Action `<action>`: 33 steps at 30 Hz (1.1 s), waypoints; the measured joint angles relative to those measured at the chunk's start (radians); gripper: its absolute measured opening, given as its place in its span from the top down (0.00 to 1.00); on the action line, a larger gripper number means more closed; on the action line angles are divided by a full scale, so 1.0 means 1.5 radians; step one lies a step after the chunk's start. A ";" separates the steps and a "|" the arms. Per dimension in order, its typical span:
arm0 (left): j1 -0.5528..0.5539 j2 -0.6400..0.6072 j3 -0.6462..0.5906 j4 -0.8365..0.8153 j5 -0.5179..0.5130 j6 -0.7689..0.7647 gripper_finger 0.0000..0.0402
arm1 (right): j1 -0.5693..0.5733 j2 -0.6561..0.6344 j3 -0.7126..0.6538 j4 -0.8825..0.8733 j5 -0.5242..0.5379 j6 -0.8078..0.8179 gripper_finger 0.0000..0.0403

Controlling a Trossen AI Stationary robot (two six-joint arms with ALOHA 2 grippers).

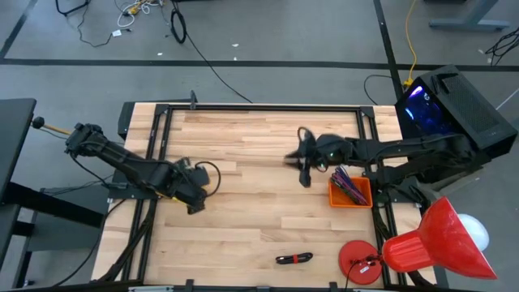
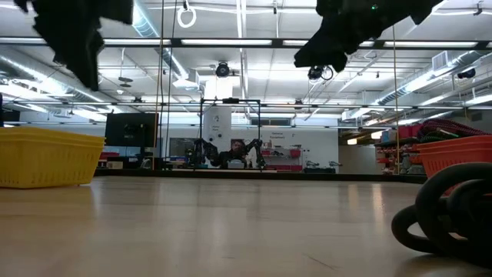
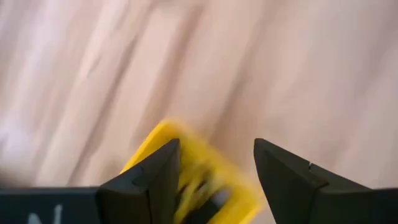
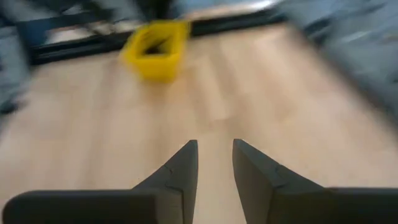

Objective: Pick & Place USB Port
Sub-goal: Put the black charger cable into the yellow basket

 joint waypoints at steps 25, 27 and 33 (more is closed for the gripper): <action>-0.009 0.000 0.001 0.239 -0.092 0.183 0.48 | 0.426 0.255 -0.066 0.189 -0.080 0.516 0.74; -0.009 0.000 0.001 0.239 -0.092 0.183 0.48 | 0.431 0.283 -0.058 0.187 -0.089 0.528 0.74; -0.009 0.000 0.001 0.244 -0.092 0.183 0.48 | 0.437 0.320 -0.051 0.172 -0.120 0.534 0.74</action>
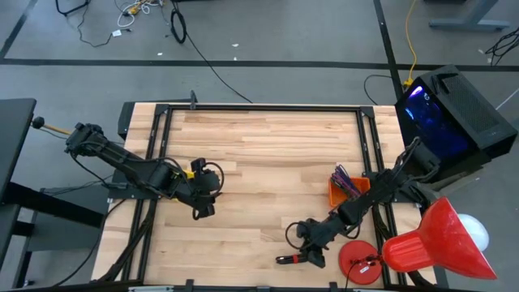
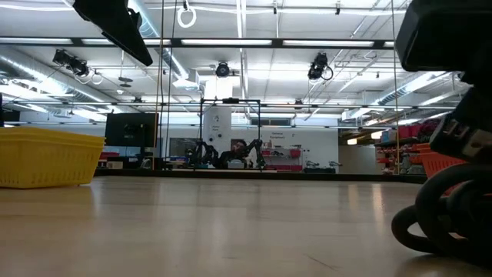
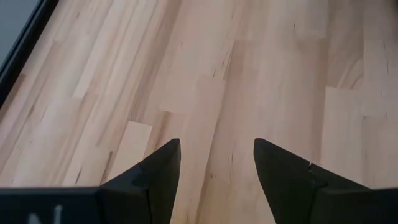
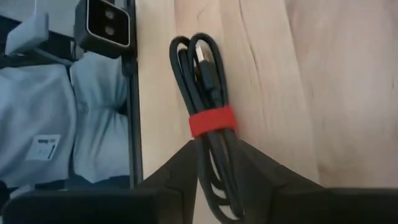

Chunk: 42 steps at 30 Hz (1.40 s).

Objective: Pick & Place USB Port
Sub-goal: Put the black charger cable into the yellow basket

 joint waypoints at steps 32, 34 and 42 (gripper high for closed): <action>0.000 0.000 0.000 0.041 0.000 -0.019 0.48 | 0.020 -0.001 0.001 -0.051 -0.007 -0.045 0.74; 0.000 0.000 0.000 0.041 0.000 -0.018 0.48 | 0.020 -0.001 0.001 -0.051 -0.007 -0.045 0.74; 0.000 0.000 0.000 0.041 0.001 -0.017 0.48 | 0.021 0.032 0.001 -0.055 -0.020 -0.040 0.74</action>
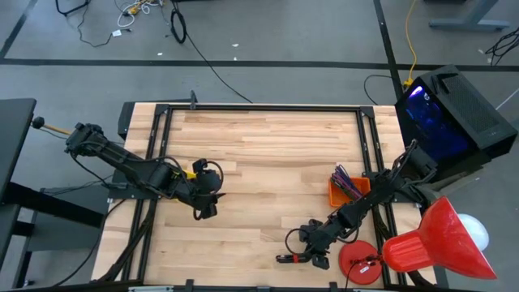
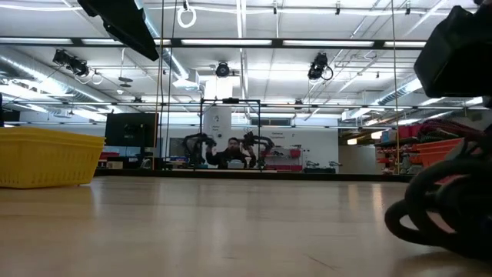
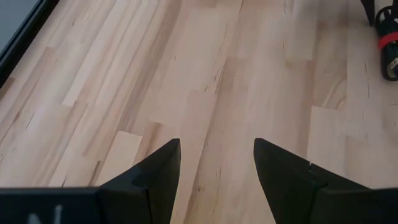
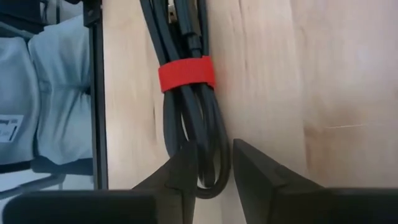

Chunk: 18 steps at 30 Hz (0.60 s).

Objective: Pick & Place USB Port
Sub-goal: Put the black charger cable into the yellow basket

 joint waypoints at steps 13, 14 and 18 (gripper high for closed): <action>0.000 0.000 0.000 0.001 0.000 0.000 0.48 | -0.003 0.015 0.000 0.042 -0.019 -0.068 0.98; 0.000 0.000 0.000 0.001 0.000 0.000 0.48 | -0.007 0.015 0.000 0.043 -0.006 -0.070 0.98; 0.001 0.000 0.000 0.014 0.000 0.000 0.48 | -0.042 0.013 0.000 0.044 0.031 -0.089 0.99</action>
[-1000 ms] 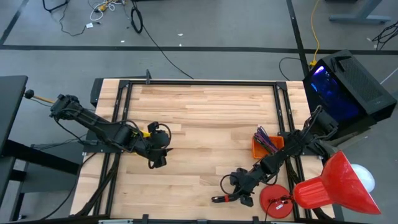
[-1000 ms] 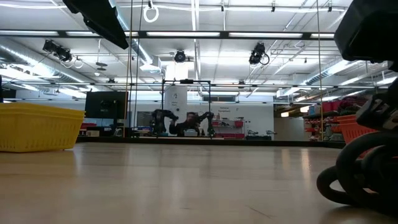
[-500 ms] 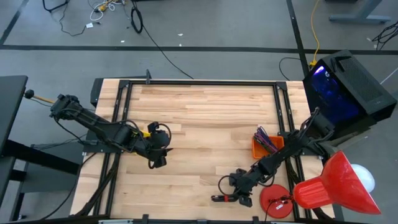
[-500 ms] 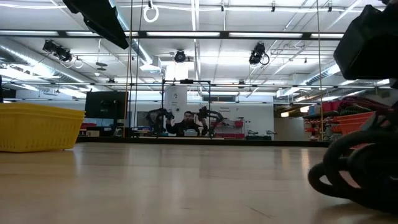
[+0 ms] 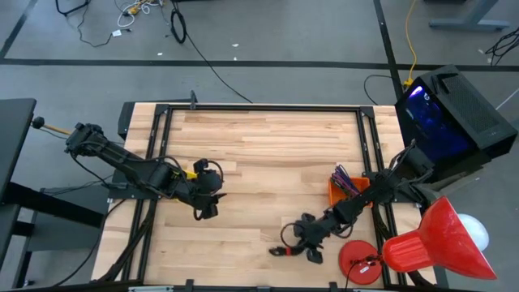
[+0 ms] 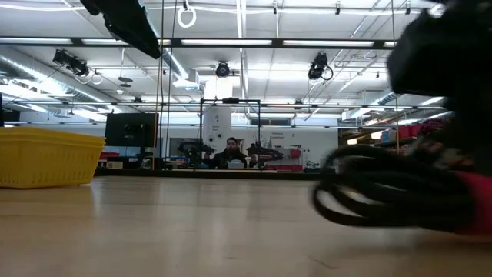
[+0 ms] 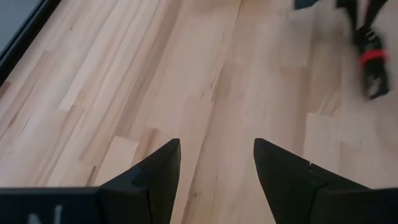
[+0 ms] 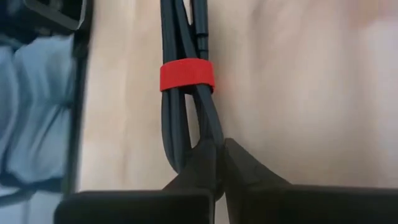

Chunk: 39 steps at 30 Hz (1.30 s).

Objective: Pick & Place USB Port
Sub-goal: Put the black charger cable into the yellow basket

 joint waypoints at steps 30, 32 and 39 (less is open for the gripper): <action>0.065 0.023 0.000 0.573 0.041 0.329 0.48 | -0.198 -0.299 0.000 0.267 0.273 -0.482 1.00; 0.078 0.033 0.000 0.599 0.056 0.335 0.48 | -0.198 -0.299 0.000 0.271 0.277 -0.487 1.00; 0.117 0.069 0.000 0.685 0.135 0.336 0.48 | -0.198 -0.299 0.000 0.275 0.280 -0.487 1.00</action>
